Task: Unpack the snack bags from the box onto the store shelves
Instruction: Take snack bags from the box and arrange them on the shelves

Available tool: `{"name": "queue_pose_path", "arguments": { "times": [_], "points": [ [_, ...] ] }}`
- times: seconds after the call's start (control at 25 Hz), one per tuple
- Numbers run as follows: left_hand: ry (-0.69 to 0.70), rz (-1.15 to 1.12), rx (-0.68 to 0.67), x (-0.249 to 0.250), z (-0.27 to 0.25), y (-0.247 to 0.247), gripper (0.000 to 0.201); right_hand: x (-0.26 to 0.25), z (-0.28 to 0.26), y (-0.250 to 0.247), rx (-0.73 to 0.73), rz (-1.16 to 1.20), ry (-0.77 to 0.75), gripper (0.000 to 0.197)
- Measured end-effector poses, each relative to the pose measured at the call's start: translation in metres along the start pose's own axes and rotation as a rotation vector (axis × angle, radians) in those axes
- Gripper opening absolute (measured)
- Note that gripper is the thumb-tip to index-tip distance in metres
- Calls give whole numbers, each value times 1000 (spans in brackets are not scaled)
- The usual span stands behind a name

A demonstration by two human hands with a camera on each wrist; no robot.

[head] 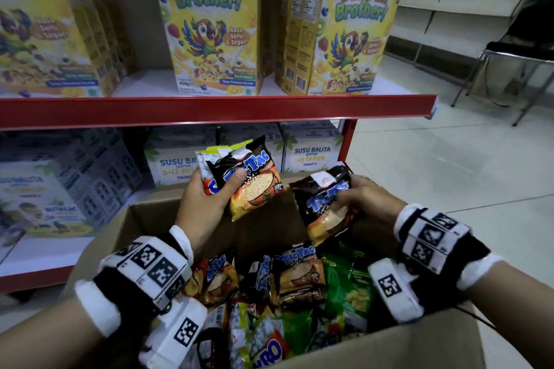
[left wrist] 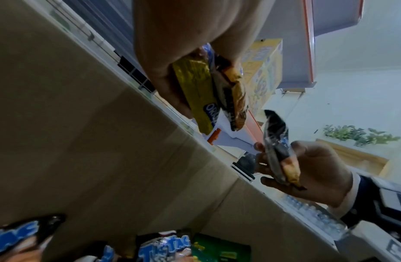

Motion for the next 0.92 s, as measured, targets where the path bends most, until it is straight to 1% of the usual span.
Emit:
{"name": "queue_pose_path", "arguments": {
  "times": [0.04,0.12,0.2,0.32,0.48,0.56,0.6,0.68,0.72,0.76,0.84,0.88,0.92],
  "points": [
    [-4,-6,-21,-1,-1,11,55,-6,-8,-13,38,86,-14,27],
    [-35,-43,-67,-4,-3,35,61,-18,-24,-34,98,238,-77,37],
    [-73,-63,-116,-8,-4,60,69,-30,-35,-43,122,317,-157,40],
    [-84,-80,-189,-5,-8,90,78,-35,-41,-36,105,319,-197,41],
    [-45,-138,-252,3,-10,107,78,-28,-46,-29,162,239,-201,48],
    [-51,-131,-275,1,-11,109,69,-26,-48,-27,199,203,-232,48],
    [-63,-121,-289,-2,-13,111,60,-26,-49,-26,218,181,-247,47],
    [-127,-126,-310,-7,-17,114,39,-24,-50,-24,251,178,-257,42],
    [-163,-145,-328,-10,-18,116,35,-22,-50,-25,268,186,-254,39],
    [-191,-172,-361,-13,-20,118,39,-20,-50,-28,290,193,-246,35],
    [-236,-227,-439,-16,-22,123,67,-17,-49,-34,325,232,-218,29],
    [-248,-240,-461,-17,-23,124,80,-15,-48,-36,322,278,-201,31],
    [-251,-243,-463,-17,-23,124,88,-14,-48,-36,303,331,-189,36]
  ]
}}
Point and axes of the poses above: each hand's wrist, its own z-axis towards the middle knuckle, its own y-axis out of the palm, x = y × z, the point moved 10 cm from there along z, towards the middle knuckle, and after that the axes turned 7 degrees about -z, right-handed, at the moved point
